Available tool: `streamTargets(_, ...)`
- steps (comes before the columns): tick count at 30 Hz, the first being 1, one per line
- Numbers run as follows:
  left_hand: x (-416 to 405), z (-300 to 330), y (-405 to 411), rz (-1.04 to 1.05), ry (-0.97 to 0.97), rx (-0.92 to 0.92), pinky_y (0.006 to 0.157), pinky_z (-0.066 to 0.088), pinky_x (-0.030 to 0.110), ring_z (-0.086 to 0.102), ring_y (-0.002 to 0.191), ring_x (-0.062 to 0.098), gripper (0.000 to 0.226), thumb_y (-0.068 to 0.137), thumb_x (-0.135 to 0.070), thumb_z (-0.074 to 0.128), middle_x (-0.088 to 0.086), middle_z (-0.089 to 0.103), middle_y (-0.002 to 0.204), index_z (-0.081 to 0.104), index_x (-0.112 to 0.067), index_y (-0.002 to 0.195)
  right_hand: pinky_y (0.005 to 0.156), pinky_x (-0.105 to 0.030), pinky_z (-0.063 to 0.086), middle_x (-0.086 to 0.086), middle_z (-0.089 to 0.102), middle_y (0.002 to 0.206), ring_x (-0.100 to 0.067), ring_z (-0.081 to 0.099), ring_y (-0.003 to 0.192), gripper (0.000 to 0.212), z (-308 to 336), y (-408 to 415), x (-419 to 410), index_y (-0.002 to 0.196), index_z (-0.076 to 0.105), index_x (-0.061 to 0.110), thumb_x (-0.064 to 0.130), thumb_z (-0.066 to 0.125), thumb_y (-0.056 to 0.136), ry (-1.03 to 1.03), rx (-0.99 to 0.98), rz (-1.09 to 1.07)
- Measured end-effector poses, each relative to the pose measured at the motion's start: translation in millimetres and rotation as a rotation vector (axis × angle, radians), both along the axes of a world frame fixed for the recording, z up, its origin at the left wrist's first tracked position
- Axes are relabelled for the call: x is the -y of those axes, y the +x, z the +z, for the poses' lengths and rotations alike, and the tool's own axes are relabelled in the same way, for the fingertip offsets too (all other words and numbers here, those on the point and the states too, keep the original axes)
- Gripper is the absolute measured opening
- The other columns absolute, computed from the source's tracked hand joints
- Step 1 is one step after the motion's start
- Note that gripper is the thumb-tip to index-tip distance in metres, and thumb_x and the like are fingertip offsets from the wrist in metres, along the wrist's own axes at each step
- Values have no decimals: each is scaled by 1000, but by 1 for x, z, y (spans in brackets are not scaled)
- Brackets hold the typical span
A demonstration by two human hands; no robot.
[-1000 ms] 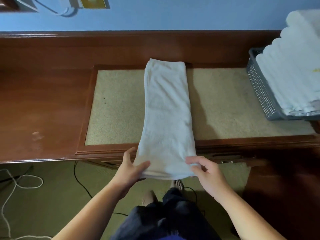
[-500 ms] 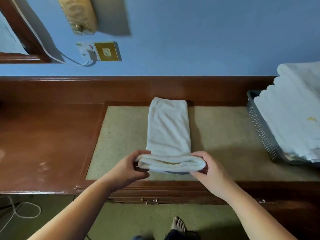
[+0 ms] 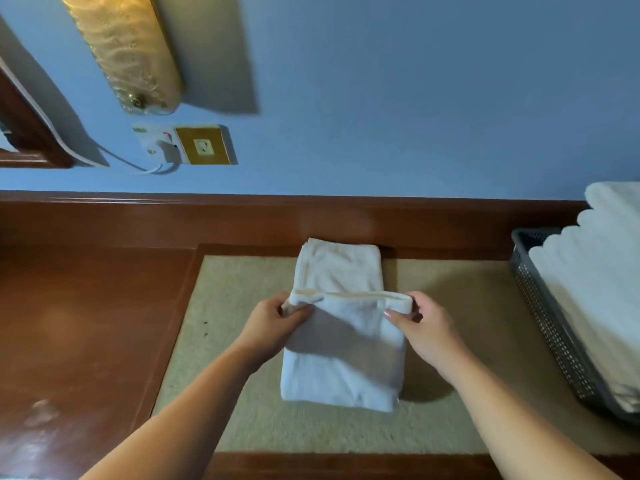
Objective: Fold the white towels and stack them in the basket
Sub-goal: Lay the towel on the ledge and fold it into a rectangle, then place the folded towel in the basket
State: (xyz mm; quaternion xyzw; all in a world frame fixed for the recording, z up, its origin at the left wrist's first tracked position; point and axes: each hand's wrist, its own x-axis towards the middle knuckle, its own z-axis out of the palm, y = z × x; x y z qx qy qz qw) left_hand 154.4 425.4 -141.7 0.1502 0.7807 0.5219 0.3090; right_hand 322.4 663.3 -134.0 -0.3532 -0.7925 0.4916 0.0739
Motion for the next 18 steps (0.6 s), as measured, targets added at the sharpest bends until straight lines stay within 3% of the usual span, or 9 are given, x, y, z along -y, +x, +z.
streamTargets(3,-32,-9,-36,138,0,-54,58,50,25,68,69,8,25,87,-40,82,-6,71,74,73,-17,89,71,-26,50,10,72,101,-7,66,93,22,-8,-42,-27,108,68,27,38,78,91,-63,10,-110)
streamTargets(6,-62,-22,-66,244,3,-68,62,55,34,70,77,15,31,82,-44,86,-1,73,83,72,-18,90,85,-41,59,6,74,107,-15,69,99,29,-24,-80,-52,114,70,24,39,77,91,-111,0,-172)
streamTargets(8,-82,-33,-83,282,-6,-62,65,56,36,71,80,18,28,81,-44,86,-2,74,85,73,-21,91,90,-48,59,1,75,104,-20,71,98,21,-37,-104,-68,107,71,22,35,76,92,-110,23,-188)
streamTargets(11,-108,-52,-109,331,-30,-48,72,58,41,71,83,19,25,81,-44,85,-3,74,86,72,-26,92,89,-48,57,-5,73,102,-26,70,96,15,-52,-140,-86,101,71,15,29,73,95,-136,43,-234)
streamTargets(15,-138,-86,-142,419,-65,23,74,60,37,71,87,18,27,80,-45,83,-7,73,92,72,-29,99,74,-39,52,-11,73,98,-33,70,93,16,-87,-186,-108,98,70,10,25,69,96,-216,72,-299)
streamTargets(18,-155,-115,-160,450,-82,13,73,60,36,71,86,16,29,80,-46,82,-9,74,91,71,-29,101,78,-44,58,-8,73,98,-29,70,90,16,-115,-208,-117,101,70,15,30,67,98,-240,78,-333)
